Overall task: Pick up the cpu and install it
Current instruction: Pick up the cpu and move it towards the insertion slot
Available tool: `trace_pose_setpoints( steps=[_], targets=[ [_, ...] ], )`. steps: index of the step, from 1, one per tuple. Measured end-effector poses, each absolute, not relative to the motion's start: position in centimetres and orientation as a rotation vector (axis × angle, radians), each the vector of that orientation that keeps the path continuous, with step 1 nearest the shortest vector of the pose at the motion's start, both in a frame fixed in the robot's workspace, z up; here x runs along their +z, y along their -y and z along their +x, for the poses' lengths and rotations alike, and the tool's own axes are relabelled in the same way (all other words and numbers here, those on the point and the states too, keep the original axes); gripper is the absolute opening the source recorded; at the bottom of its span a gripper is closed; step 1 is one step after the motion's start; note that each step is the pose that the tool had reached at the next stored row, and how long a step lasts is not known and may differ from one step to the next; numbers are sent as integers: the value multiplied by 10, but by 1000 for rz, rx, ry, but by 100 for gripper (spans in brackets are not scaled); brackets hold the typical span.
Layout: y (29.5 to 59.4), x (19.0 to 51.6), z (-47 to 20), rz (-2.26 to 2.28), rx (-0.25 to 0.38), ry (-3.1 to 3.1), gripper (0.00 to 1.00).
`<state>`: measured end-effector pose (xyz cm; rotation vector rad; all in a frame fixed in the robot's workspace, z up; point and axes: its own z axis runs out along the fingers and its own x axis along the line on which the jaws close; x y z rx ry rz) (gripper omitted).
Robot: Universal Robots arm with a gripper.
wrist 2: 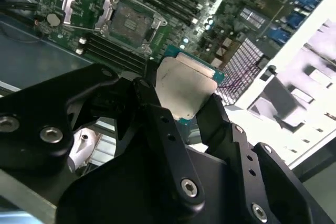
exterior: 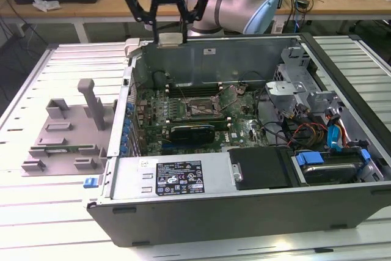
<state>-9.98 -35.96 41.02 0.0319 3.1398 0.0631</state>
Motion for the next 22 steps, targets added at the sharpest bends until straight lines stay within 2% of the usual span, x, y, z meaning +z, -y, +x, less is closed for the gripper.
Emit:
trace_pose_setpoints(
  steps=[4, 22],
  targets=[
    [347, 396, -90, 24, 63, -3140, 54],
    [344, 364, -67, -12, 62, -3129, 54]
  ],
)
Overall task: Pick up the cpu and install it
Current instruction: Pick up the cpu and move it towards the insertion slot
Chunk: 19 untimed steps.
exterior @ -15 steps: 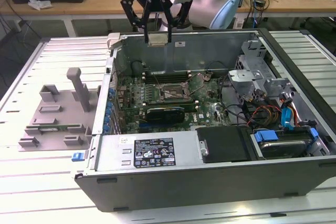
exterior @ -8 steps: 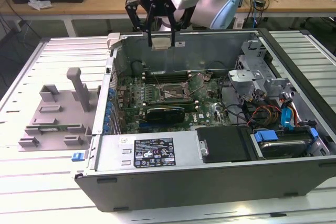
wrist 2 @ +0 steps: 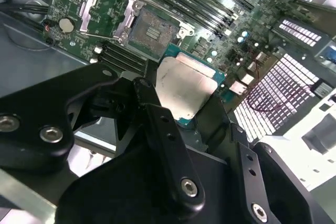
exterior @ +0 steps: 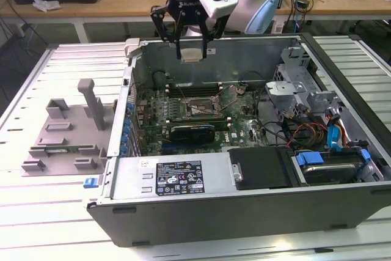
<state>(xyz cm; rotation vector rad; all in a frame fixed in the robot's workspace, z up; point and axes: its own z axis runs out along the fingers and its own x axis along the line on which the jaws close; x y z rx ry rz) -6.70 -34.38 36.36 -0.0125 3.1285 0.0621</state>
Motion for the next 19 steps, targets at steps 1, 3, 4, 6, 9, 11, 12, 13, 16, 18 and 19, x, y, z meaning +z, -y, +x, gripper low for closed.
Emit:
trace_pose_setpoints(
  steps=[1, 3, 4, 6, 9, 11, 12, 13, 16, 18, 19],
  targets=[
    [343, 361, -66, -15, 62, -3128, 54],
    [343, 358, -65, -15, 60, -3128, 54],
    [342, 356, -64, -16, 58, -3128, 54],
    [342, 351, -61, -15, 54, -3129, 54],
    [337, 341, -55, -16, 47, -3129, 54],
    [333, 336, -55, -19, 46, -3129, 54],
    [332, 332, -54, -23, 44, -3129, 54],
    [331, 329, -54, -24, 43, -3129, 54],
    [329, 321, -53, -26, 42, -3129, 54],
    [328, 317, -53, -26, 42, -3129, 54],
    [328, 314, -53, -27, 42, -3129, 54]
  ],
)
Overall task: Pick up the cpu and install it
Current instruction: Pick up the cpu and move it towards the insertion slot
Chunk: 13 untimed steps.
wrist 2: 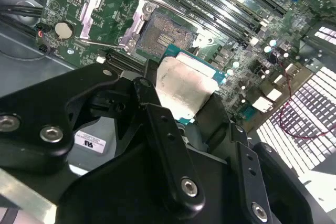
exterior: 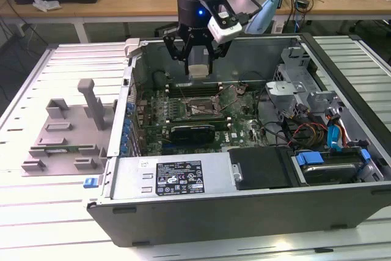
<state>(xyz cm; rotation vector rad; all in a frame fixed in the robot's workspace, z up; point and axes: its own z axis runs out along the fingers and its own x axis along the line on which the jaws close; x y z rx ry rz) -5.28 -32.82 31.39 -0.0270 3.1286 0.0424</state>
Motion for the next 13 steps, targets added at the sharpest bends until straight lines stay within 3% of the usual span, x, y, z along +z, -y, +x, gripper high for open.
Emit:
trace_pose_setpoints(
  steps=[13],
  targets=[
    [328, 297, -53, -27, 40, -3129, 54]
  ],
)
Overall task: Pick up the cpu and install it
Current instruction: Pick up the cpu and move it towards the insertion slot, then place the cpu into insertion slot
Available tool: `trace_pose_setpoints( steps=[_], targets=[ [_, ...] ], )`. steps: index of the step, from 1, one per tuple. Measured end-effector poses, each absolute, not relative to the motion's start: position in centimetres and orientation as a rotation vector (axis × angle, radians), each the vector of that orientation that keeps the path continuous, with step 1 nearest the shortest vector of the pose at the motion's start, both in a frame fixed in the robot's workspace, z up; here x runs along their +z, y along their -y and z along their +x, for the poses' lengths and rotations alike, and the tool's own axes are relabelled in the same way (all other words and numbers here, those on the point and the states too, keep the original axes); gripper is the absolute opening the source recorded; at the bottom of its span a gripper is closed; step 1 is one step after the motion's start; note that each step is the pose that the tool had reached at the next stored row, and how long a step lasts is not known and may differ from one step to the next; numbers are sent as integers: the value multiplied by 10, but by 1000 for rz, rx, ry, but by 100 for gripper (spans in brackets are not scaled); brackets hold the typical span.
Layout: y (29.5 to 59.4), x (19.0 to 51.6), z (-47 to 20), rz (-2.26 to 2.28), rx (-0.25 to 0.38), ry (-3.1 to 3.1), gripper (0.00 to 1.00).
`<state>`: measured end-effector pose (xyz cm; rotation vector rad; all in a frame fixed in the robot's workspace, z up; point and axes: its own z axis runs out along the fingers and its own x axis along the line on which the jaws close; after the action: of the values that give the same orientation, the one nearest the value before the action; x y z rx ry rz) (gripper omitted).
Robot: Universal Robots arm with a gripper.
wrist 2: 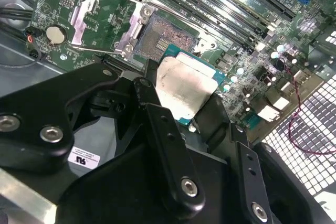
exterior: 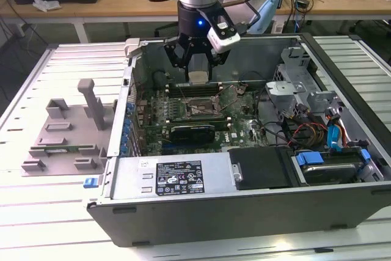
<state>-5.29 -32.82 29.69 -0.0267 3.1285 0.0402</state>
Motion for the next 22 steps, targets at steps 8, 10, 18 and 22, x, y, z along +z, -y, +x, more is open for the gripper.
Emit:
trace_pose_setpoints(
  steps=[8, 10, 18, 22],
  targets=[
    [328, 297, -53, -27, 40, -3128, 54],
    [328, 296, -53, -27, 40, -3128, 54],
    [328, 296, -53, 126, 39, -3125, 54],
    [328, 295, -53, 336, 38, -3108, 54]
  ],
)
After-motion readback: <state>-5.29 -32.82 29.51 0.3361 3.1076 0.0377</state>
